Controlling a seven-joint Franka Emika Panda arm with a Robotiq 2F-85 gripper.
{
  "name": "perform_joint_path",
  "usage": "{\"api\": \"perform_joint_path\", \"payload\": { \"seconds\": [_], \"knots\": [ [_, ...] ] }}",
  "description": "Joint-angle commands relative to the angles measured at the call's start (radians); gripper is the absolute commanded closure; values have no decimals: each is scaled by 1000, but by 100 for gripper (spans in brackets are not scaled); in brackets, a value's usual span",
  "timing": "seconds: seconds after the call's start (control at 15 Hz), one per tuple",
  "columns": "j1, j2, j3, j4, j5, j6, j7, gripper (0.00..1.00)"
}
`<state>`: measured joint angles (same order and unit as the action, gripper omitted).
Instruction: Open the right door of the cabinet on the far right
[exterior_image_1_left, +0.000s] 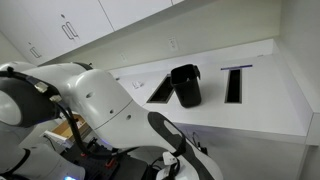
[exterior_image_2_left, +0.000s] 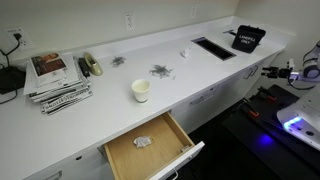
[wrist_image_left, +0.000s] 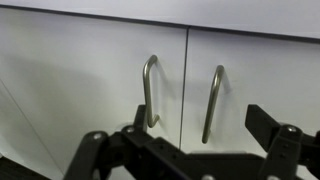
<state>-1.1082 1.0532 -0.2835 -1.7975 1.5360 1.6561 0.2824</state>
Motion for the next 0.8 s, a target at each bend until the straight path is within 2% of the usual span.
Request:
{"api": "perform_joint_path", "payload": {
  "seconds": [0.0,0.6,0.67,0.73],
  "knots": [
    [1,28,16,20,66,-15,1,0],
    [17,73,36,63,157,-14,14,0],
    [19,77,37,68,161,-12,16,16],
    [21,80,37,73,164,-11,12,28]
  ]
}}
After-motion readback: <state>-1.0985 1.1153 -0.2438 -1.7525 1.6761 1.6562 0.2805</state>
